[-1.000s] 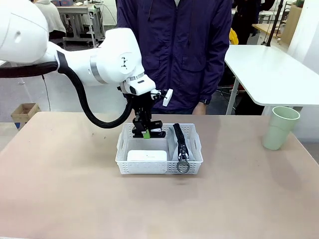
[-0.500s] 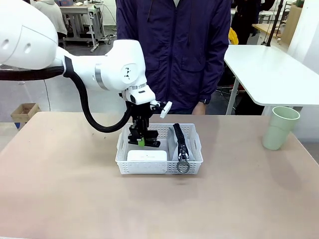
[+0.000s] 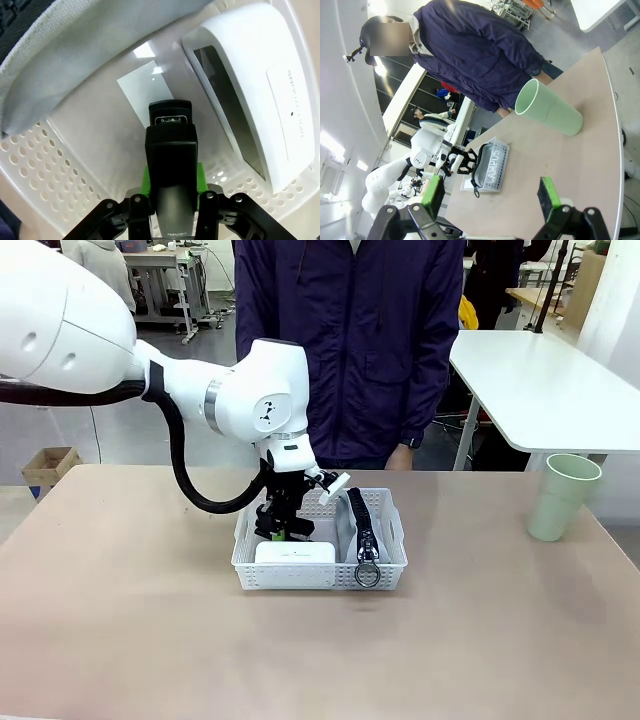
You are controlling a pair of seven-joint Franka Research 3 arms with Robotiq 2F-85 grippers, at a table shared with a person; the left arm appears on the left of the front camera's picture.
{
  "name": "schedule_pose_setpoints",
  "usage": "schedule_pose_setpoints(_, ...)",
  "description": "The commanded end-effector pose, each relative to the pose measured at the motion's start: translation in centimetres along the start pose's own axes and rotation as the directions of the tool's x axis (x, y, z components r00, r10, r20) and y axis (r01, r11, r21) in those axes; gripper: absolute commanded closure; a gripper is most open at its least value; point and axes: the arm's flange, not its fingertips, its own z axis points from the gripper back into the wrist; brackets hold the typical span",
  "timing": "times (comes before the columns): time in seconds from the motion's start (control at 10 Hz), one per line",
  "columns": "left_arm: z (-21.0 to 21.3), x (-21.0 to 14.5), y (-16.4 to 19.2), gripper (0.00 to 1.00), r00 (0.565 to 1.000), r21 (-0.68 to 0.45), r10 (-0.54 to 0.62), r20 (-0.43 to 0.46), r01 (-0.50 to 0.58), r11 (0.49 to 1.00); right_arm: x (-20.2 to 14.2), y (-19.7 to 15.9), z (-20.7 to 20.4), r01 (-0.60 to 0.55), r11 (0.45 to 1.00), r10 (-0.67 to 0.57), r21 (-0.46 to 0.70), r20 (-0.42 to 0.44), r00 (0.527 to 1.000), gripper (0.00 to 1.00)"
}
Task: Efficiently arrange items inside the basket to fit them all.
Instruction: Pick up the Stapler and place it inside the Organizing basket.
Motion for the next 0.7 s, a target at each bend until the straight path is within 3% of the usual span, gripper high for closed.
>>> schedule_pose_setpoints(0.0, -0.25, -0.06, -0.67, 0.73, 1.000, 0.021, -0.003, -0.021, 0.004, 1.000, 0.21, 0.09, -0.14, -0.028, 1.000, 0.028, 0.014, 0.020, 0.999, 0.00)
schedule_pose_setpoints(0.1, -0.25, -0.06, -0.60, 0.14, 1.000, 0.022, -0.011, -0.021, 0.011, 1.000, 0.21, 0.09, -0.14, -0.028, 1.000, 0.028, 0.014, 0.020, 0.999, 0.00)
schedule_pose_setpoints(0.3, -0.32, 0.01, -0.55, 0.00, 1.000, 0.036, -0.004, -0.026, 0.005, 0.999, 0.21, 0.09, -0.14, -0.028, 1.000, 0.028, 0.014, 0.020, 0.999, 0.00)
schedule_pose_setpoints(0.6, 0.24, -0.25, -0.83, 0.00, 1.000, 0.052, -0.005, -0.011, 0.005, 0.999, 0.21, 0.09, -0.14, -0.028, 1.000, 0.028, 0.014, 0.020, 0.999, 0.00)
